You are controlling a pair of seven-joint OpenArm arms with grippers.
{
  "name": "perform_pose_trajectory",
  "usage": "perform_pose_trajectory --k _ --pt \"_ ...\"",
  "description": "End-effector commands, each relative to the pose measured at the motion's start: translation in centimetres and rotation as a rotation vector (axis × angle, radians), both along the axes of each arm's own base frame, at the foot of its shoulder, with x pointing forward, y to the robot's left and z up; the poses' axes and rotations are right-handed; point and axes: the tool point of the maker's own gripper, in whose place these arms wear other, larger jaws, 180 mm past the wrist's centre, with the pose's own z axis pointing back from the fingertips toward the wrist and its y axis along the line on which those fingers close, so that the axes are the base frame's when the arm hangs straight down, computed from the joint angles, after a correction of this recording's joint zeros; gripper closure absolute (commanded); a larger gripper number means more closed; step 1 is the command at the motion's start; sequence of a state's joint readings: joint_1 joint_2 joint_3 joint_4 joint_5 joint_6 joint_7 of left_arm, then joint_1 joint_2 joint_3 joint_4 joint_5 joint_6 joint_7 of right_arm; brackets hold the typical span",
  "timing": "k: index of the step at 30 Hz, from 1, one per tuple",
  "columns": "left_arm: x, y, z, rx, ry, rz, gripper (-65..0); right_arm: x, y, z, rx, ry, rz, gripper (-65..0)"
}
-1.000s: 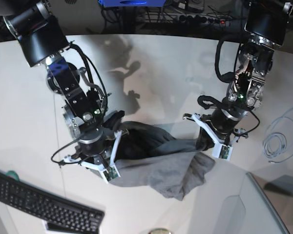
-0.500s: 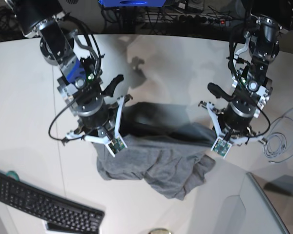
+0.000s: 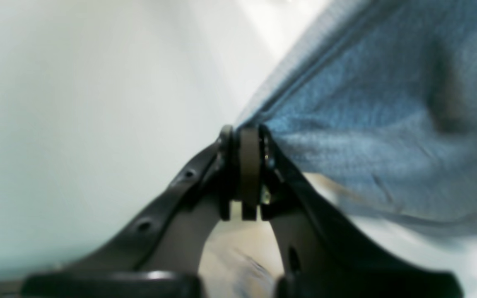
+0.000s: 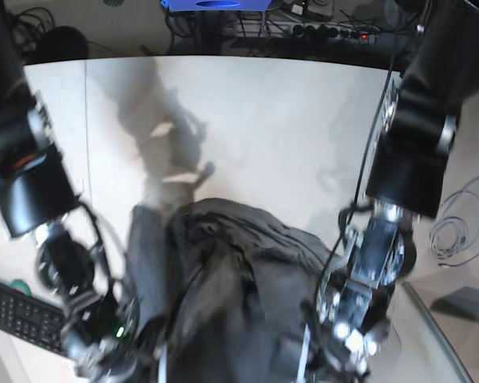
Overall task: Layout the t-shirt on the table in an organized manner, then fold the t-shirt properly
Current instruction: 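Lift the t-shirt with both grippers and spread them apart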
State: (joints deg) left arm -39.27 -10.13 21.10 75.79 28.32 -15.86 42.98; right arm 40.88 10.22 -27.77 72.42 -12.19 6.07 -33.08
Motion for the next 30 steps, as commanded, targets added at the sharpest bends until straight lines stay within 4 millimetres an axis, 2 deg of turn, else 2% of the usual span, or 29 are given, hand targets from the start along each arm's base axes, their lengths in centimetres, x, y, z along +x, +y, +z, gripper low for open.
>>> perform_pose_trajectory --k 1,4,5,7,9,10,12,13,14,16,20,22,24,27,30 --pt "1.5 0.2 5.9 0.012 -0.137 0.024 0.0 1.3 -1.9 5.0 -0.021 -0.117 -0.044 0.0" --pt "2.5 -1.2 14.4 0.028 -0.312 0.018 0.0 1.5 -3.1 13.1 -0.037 -0.288 -0.044 0.0" --pt "2.1 -1.4 16.9 0.040 -0.374 0.014 0.0 0.9 -3.5 15.5 -0.047 -0.347 -0.040 0.0" --pt "0.5 -1.9 20.7 0.058 -0.486 0.004 0.0 -0.7 -3.8 19.3 -0.061 -0.447 -0.024 0.0" --pt "-1.9 -2.4 23.1 0.077 -0.584 -0.009 0.0 -2.9 -4.7 22.1 -0.067 -0.515 -0.041 0.0" --pt "-3.3 -2.2 23.5 0.101 -0.623 -0.007 0.0 -4.0 -5.5 22.4 -0.052 -0.519 -0.072 0.0" --pt "-6.1 -1.8 22.7 0.146 -0.663 -0.004 0.0 -6.1 -6.8 21.3 -0.012 -0.513 -0.103 0.0" --pt "-7.2 -1.4 21.4 0.174 -0.658 0.002 0.0 -6.9 -7.3 19.7 -0.013 -0.486 -0.102 0.0" --pt "-8.3 -1.2 19.8 0.208 -0.642 0.000 0.0 -7.8 -8.0 17.3 -0.022 -0.435 -0.108 0.0" --pt "-9.8 0.1 15.2 0.286 -0.560 0.015 0.0 -9.3 -8.8 11.7 -0.024 -0.313 -0.115 0.0" --pt "-13.4 2.2 4.1 0.418 -0.303 0.012 0.0 -14.3 -9.7 0.0 -0.010 -0.040 -0.144 0.0" --pt "-16.8 2.6 -2.4 0.436 -0.132 -0.028 0.0 -17.6 -9.7 -5.5 0.029 0.100 -0.174 0.0" --pt "-21.0 2.5 -8.0 0.429 0.030 -0.064 0.0 -21.6 -9.6 -10.6 0.084 0.242 -0.225 0.0" --pt "-27.0 2.1 -13.6 0.411 0.220 -0.110 0.0 -26.3 -9.4 -16.4 0.132 0.417 -0.290 0.0" --pt "-31.4 1.4 -16.8 0.348 0.354 -0.119 0.0 -28.6 -10.1 -20.6 0.122 0.544 -0.331 0.0"
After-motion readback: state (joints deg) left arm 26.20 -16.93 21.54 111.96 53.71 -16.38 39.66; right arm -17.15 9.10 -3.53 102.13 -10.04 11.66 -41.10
